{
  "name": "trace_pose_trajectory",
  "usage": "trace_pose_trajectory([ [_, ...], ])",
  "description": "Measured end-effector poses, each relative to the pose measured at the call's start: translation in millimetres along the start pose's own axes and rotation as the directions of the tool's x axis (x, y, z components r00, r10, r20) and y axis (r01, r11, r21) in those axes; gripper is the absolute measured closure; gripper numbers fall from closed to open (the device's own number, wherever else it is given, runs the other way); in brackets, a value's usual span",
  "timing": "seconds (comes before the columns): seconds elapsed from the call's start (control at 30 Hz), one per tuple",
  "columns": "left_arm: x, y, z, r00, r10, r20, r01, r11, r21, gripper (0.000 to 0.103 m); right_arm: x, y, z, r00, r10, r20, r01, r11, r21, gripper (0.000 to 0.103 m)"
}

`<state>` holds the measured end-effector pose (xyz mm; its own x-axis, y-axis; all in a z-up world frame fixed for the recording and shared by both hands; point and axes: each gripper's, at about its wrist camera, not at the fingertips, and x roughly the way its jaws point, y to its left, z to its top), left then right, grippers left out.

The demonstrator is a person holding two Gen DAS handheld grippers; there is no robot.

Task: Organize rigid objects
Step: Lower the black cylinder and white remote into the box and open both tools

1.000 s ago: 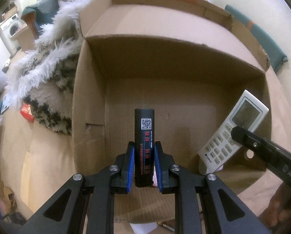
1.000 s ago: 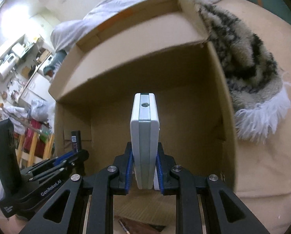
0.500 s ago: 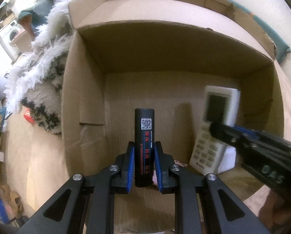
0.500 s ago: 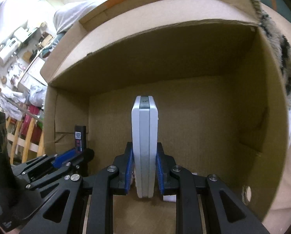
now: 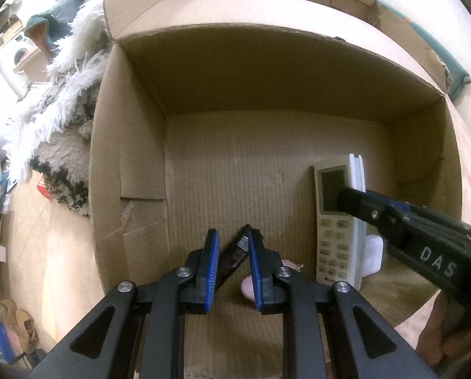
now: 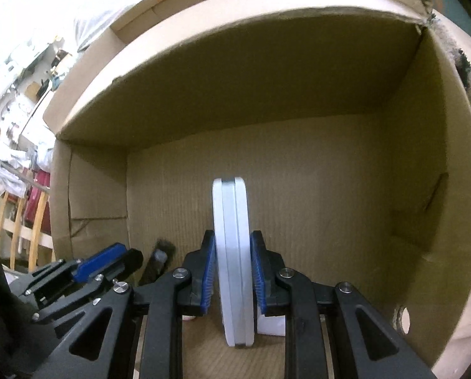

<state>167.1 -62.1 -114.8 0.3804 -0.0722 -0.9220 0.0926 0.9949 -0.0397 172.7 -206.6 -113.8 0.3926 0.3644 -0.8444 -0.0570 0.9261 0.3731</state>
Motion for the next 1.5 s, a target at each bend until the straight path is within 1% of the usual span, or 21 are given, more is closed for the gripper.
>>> trace_pose_trajectory([
  [0.07,-0.2,-2.1,-0.3,1.0,0.003,0.0,-0.003,1.0,0.004,0.086,-1.3,-3.3,-2.0,1.0,0.016,0.001,-0.016,1.0,0.013,0.078],
  [0.13,-2.0,-2.3,-1.3,1.0,0.006,-0.001,-0.006,1.0,0.001,0.086,-2.9,-6.0,-2.1,1.0,0.028,0.006,-0.028,0.999,0.025,0.07],
  [0.17,-2.8,-2.5,-0.5,1.0,0.007,-0.002,-0.007,1.0,-0.001,0.086,-3.9,-7.0,-2.1,0.999,0.032,0.008,-0.032,0.999,0.028,0.058],
  [0.2,-3.1,-2.6,-0.5,1.0,0.008,-0.003,-0.008,1.0,-0.003,0.086,-5.7,-7.9,-1.6,0.999,0.034,0.016,-0.034,0.999,0.032,0.042],
  [0.23,-3.0,-1.9,-0.6,1.0,0.009,-0.004,-0.009,1.0,-0.007,0.086,-7.9,-8.5,-0.2,0.999,0.037,0.025,-0.038,0.999,0.036,0.038],
  [0.33,-5.4,-1.3,-2.3,1.0,0.001,-0.011,-0.001,1.0,-0.014,0.085,-11.5,-11.3,1.0,0.997,0.071,0.034,-0.073,0.996,0.056,0.033],
  [0.4,-7.7,-1.0,-2.4,1.0,-0.004,-0.005,0.004,1.0,-0.013,0.081,-14.8,-15.9,2.8,0.995,0.091,0.042,-0.094,0.993,0.071,0.019],
  [0.43,-9.3,-0.8,-2.7,1.0,-0.007,-0.004,0.007,1.0,-0.009,0.079,-16.4,-16.2,2.8,0.994,0.1,0.048,-0.104,0.992,0.076,0.016],
  [0.5,-12.5,-2.7,-3.6,1.0,-0.023,-0.009,0.023,1.0,-0.003,0.07,-19.9,-16.6,3.0,0.992,0.113,0.061,-0.118,0.989,0.085,0.009],
  [0.53,-14.2,-4.4,-3.7,0.999,-0.035,-0.01,0.035,0.999,0.002,0.067,-21.7,-17.0,3.1,0.991,0.116,0.069,-0.122,0.989,0.088,0.007],
  [0.6,-18.2,-8.4,-5.5,0.999,-0.048,-0.001,0.048,0.999,0.017,0.055,-23.7,-21.3,0.5,0.99,0.118,0.077,-0.125,0.988,0.093,0.007],
  [0.63,-20.4,-10.3,-6.3,0.999,-0.044,0.006,0.044,0.999,0.027,0.052,-24.6,-21.8,0.3,0.99,0.12,0.079,-0.128,0.987,0.095,0.007],
  [0.7,-25.5,-13.1,-8.1,1.0,-0.013,0.026,0.012,0.999,0.042,0.031,-27.1,-23.5,1.1,0.989,0.122,0.083,-0.13,0.986,0.101,0.007],
  [0.73,-29.1,-12.4,-8.6,0.999,0.003,0.044,-0.005,0.999,0.042,0.029,-28.1,-24.1,1.0,0.989,0.124,0.085,-0.133,0.986,0.105,0.007],
  [0.8,-32.9,-11.5,-9.5,0.998,0.004,0.058,-0.007,0.999,0.044,0.029,-30.3,-24.1,1.9,0.989,0.119,0.092,-0.129,0.986,0.107,0.007],
  [0.9,-35.0,-7.8,-10.4,0.999,-0.002,0.051,0.0,0.999,0.037,0.029,-36.3,-27.5,0.5,0.988,0.114,0.104,-0.125,0.986,0.106,0.007],
  [1.13,-50.7,4.0,-14.6,0.997,0.02,0.071,-0.02,1.0,0.004,0.029,-47.0,-24.3,0.4,0.987,0.099,0.129,-0.111,0.99,0.086,0.007],
  [1.23,-75.3,4.6,-14.8,0.993,-0.018,0.12,0.018,1.0,0.002,0.029,-51.7,-26.4,-0.2,0.982,0.132,0.136,-0.148,0.982,0.113,0.007],
  [1.27,-78.3,4.2,-15.3,0.992,-0.014,0.126,0.013,1.0,0.011,0.029,-53.5,-29.4,-0.8,0.978,0.149,0.148,-0.169,0.977,0.134,0.007],
  [1.33,-85.1,2.5,-17.0,0.99,0.006,0.139,-0.009,1.0,0.024,0.029,-58.6,-33.5,-1.9,0.975,0.151,0.165,-0.177,0.972,0.157,0.007],
  [1.5,-94.5,3.8,-17.9,0.991,0.017,0.132,-0.018,1.0,0.005,0.029,-77.9,-30.2,-10.8,0.973,0.143,0.182,-0.171,0.974,0.147,0.007],
])
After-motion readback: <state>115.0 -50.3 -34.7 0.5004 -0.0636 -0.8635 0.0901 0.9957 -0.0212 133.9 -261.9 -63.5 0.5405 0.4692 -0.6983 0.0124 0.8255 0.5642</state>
